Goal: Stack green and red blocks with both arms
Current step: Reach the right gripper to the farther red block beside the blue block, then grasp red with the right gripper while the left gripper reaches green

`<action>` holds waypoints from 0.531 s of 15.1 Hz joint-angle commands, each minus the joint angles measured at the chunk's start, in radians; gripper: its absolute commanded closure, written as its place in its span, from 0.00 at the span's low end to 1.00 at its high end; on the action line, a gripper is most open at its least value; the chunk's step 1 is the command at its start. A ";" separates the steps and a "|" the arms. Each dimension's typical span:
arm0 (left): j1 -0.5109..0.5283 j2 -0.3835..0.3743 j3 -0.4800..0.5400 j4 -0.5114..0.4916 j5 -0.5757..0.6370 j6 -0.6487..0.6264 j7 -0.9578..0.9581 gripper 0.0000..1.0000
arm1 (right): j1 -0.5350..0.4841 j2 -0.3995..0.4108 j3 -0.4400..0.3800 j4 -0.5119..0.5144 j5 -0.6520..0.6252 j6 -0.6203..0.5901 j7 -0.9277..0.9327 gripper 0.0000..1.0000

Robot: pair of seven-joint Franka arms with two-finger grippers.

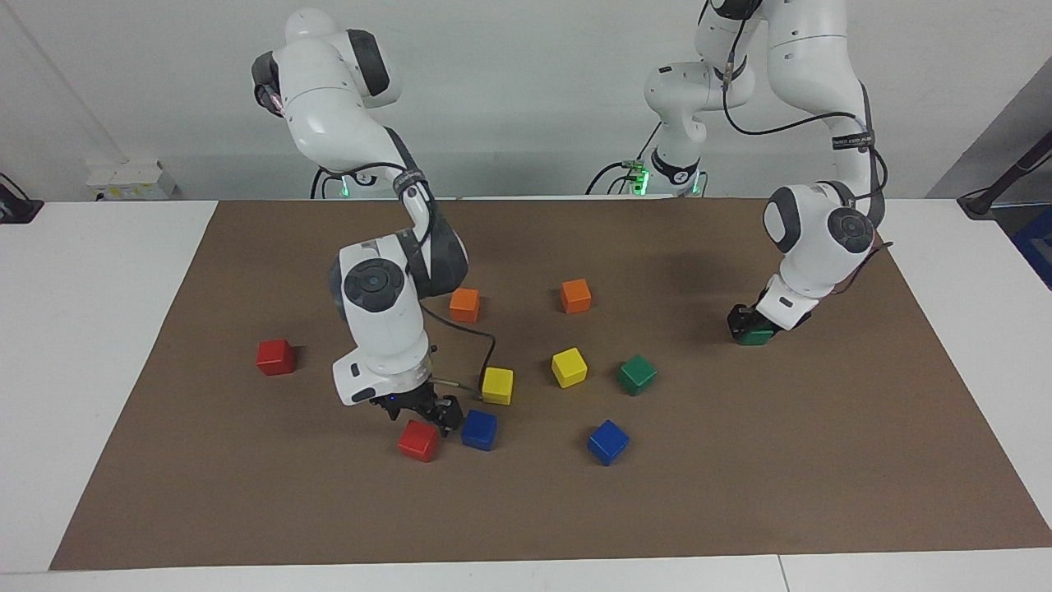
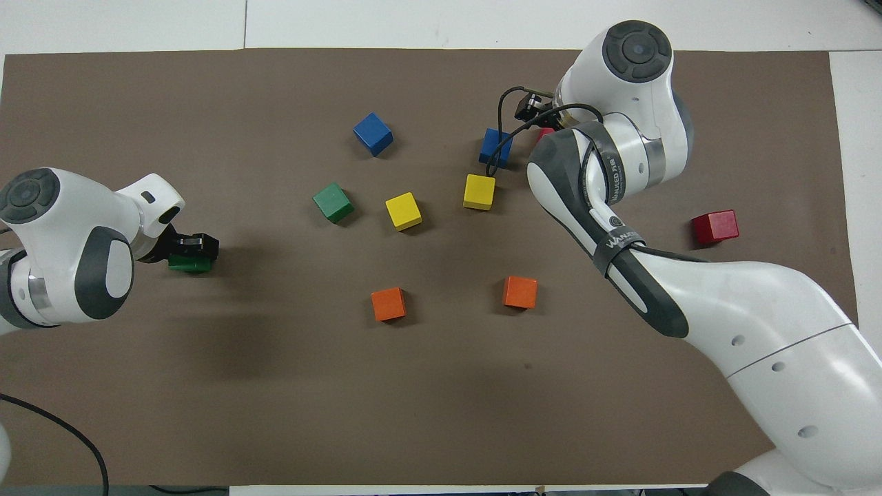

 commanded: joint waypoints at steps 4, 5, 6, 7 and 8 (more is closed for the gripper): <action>-0.084 0.012 -0.014 0.194 0.011 -0.167 -0.241 0.00 | 0.005 0.111 -0.003 0.133 -0.042 -0.017 0.068 0.00; -0.138 0.019 -0.012 0.199 0.011 -0.151 -0.344 0.00 | 0.005 0.123 -0.012 0.139 -0.042 -0.013 0.068 0.00; -0.167 0.020 -0.012 0.196 0.013 -0.128 -0.425 0.00 | 0.005 0.131 -0.015 0.144 -0.042 -0.003 0.069 0.00; -0.179 0.020 -0.014 0.191 0.013 -0.115 -0.467 0.00 | 0.008 0.137 -0.017 0.141 -0.045 0.006 0.071 0.00; -0.196 0.020 -0.014 0.189 0.013 -0.106 -0.479 0.00 | 0.007 0.145 -0.015 0.138 -0.046 0.007 0.073 0.00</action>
